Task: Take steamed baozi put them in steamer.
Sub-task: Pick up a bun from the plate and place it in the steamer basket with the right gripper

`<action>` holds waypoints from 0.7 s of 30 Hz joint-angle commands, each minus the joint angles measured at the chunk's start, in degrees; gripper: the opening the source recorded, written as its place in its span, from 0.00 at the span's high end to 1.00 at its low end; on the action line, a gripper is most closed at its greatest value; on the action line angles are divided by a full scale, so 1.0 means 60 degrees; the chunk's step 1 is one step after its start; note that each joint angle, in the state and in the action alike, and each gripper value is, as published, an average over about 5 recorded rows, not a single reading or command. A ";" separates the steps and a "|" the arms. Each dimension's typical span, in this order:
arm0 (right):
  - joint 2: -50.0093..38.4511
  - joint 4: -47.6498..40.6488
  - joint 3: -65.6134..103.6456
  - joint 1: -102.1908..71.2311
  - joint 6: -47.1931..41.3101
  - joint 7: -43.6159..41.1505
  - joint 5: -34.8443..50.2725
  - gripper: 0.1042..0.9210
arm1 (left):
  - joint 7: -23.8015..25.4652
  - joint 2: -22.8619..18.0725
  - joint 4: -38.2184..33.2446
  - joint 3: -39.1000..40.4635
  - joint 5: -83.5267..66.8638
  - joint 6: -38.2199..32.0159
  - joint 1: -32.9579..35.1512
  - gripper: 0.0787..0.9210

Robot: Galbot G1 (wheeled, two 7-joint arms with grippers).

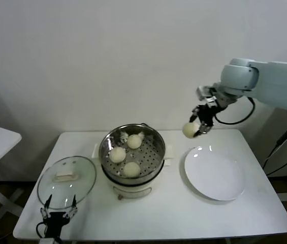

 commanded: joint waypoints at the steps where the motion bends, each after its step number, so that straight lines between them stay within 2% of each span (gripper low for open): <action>1: 0.1322 0.0479 0.1013 -0.0417 -0.1050 0.0630 0.0905 0.39 | -0.0004 -0.0031 -0.0022 0.0013 0.0042 -0.0005 -0.0011 0.12; 21: 0.3126 -0.1432 0.1778 -0.3384 -0.1302 0.1212 -0.0649 0.39 | -0.0003 -0.0060 0.0091 0.0024 0.0108 -0.0014 -0.0062 0.12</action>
